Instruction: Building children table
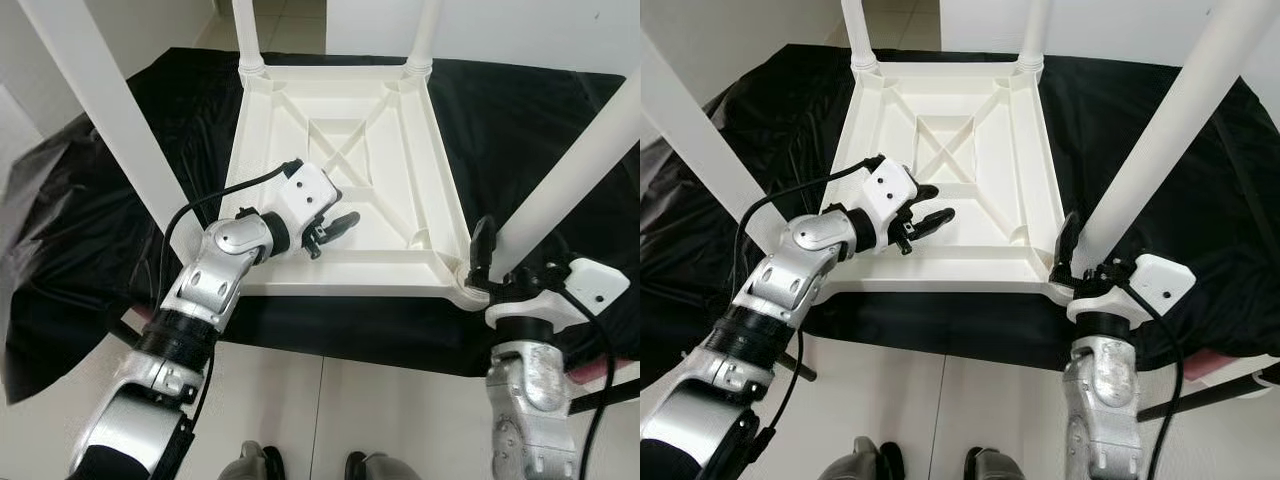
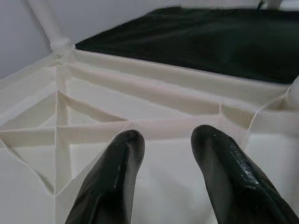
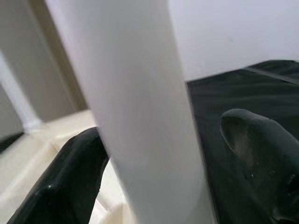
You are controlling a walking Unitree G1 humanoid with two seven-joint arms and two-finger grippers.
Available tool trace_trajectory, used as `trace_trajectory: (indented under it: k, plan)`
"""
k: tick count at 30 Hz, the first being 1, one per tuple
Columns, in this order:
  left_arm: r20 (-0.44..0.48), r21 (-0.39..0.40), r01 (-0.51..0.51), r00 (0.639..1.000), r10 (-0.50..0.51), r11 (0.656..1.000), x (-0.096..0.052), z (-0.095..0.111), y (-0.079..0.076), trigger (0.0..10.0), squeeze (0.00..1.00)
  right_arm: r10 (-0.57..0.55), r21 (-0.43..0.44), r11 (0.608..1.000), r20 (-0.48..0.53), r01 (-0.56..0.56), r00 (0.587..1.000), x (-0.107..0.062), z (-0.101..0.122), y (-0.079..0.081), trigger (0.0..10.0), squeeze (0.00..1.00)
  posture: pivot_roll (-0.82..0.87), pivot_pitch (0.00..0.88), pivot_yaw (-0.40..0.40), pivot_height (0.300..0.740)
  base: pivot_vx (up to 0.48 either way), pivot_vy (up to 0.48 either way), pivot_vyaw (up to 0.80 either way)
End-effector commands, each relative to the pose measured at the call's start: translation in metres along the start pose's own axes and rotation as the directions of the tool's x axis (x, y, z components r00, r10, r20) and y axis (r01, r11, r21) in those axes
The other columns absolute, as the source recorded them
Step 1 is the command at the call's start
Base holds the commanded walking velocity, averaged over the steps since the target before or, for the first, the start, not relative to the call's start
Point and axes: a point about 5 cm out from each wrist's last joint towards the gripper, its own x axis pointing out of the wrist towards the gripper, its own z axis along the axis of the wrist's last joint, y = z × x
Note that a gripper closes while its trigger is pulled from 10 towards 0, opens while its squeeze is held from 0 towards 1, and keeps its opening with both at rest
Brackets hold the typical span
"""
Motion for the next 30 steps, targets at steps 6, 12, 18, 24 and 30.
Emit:
trace_trajectory:
  k: [6,12,18,24,30]
  plan:
    - [0.010,-0.166,-0.069,0.997,0.071,0.984,-0.009,0.004,-0.015,10.0,0.00,0.118,0.034,0.993,-0.034,-0.117,0.992,-0.012,0.009,0.000,10.0,0.00,-0.04,0.181,0.026,0.740,0.000,0.000,0.00]
    - [-0.008,-0.220,-0.107,0.994,0.108,0.970,-0.016,0.002,-0.028,10.0,0.00,0.152,0.031,0.988,-0.068,-0.150,0.986,-0.022,0.008,0.001,10.0,0.00,-0.03,0.183,0.019,0.740,0.000,0.000,0.00]
    - [-0.062,-0.219,-0.164,0.986,0.154,0.962,-0.024,-0.010,-0.042,10.0,0.00,0.170,0.012,0.985,-0.098,-0.170,0.981,-0.028,0.003,0.001,10.0,0.00,-0.02,0.184,0.009,0.740,0.000,0.000,0.00]
    - [-0.086,-0.259,-0.222,0.975,0.207,0.940,-0.034,-0.018,-0.042,10.0,0.00,0.172,-0.040,0.983,-0.124,-0.178,0.977,-0.032,-0.004,-0.001,10.0,0.00,0.00,0.178,-0.008,0.740,0.000,0.000,0.00]
    - [-0.103,-0.240,-0.301,0.953,0.284,0.923,-0.051,-0.028,-0.041,10.0,0.00,0.164,-0.070,0.982,-0.161,-0.177,0.973,-0.044,-0.009,-0.005,10.0,0.00,-0.01,0.169,-0.009,0.740,0.000,0.000,0.00]
